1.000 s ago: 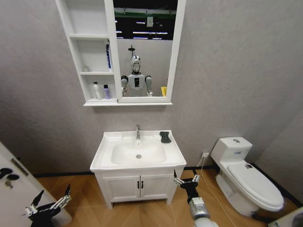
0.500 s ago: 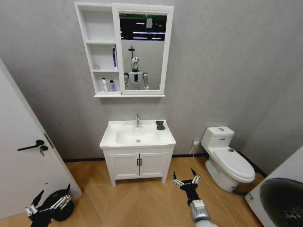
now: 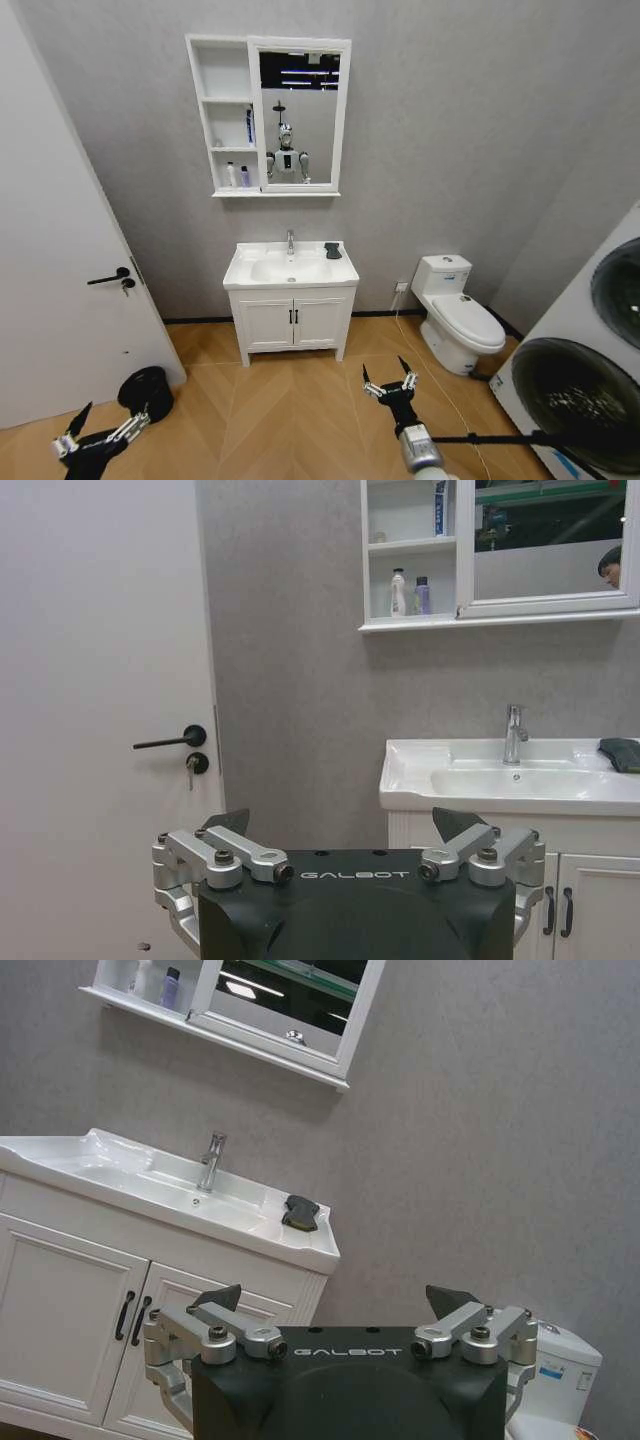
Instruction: Move facial cleanser and shampoo from washbasin to cabinet, then wipe washbasin with towel.
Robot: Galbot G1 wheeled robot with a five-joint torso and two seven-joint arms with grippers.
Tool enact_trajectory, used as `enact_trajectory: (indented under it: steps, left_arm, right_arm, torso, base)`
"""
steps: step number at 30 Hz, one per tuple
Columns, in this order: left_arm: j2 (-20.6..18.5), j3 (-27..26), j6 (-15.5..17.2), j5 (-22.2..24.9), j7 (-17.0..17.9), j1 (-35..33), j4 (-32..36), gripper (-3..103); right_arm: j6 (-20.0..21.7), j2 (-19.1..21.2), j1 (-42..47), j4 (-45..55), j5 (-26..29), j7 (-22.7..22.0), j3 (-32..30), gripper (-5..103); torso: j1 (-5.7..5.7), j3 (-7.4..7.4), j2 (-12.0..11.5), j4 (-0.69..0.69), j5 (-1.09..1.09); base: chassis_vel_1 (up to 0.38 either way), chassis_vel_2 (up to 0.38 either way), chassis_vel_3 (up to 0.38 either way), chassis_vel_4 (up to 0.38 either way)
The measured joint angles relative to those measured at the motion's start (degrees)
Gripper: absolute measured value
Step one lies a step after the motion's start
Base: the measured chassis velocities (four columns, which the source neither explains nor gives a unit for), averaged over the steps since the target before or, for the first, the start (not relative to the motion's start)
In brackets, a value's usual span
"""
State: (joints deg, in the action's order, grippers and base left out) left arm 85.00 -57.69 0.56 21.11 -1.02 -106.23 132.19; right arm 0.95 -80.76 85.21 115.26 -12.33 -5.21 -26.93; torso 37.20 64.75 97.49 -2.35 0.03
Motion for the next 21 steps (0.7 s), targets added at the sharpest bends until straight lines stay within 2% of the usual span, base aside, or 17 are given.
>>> enact_trajectory:
  steps: [2,3,5,7,21]
  left_arm:
    - [0.0,0.0,0.0,0.0,0.0,0.0,0.0,100]
    - [0.0,0.0,0.0,0.0,0.0,0.0,0.0,100]
    - [0.0,0.0,0.0,0.0,0.0,0.0,0.0,100]
    - [0.0,0.0,0.0,0.0,0.0,0.0,0.0,100]
    - [0.0,0.0,0.0,0.0,0.0,0.0,0.0,100]
  right_arm:
    - [0.0,0.0,0.0,0.0,0.0,0.0,0.0,100]
    - [0.0,0.0,0.0,0.0,0.0,0.0,0.0,100]
    - [0.0,0.0,-0.1,0.0,0.0,0.0,0.0,100]
    - [0.0,0.0,-0.1,0.0,0.0,-0.1,0.0,100]
    - [0.1,0.0,-0.1,0.0,0.0,-0.1,0.0,100]
  torso:
    - [0.02,0.0,0.0,0.0,-0.05]
    - [0.05,0.01,0.0,0.05,-0.02]
    - [0.07,0.02,0.0,0.06,-0.01]
    - [0.06,0.01,0.0,0.03,-0.04]
    - [-0.03,-0.01,0.0,0.02,-0.03]
  base:
    - [-0.089,-0.009,0.047,-0.02]
    - [-0.075,0.036,0.091,-0.024]
    - [-0.058,0.055,0.091,-0.026]
    - [-0.022,0.023,0.032,-0.014]
    - [0.0,0.0,0.0,0.0]
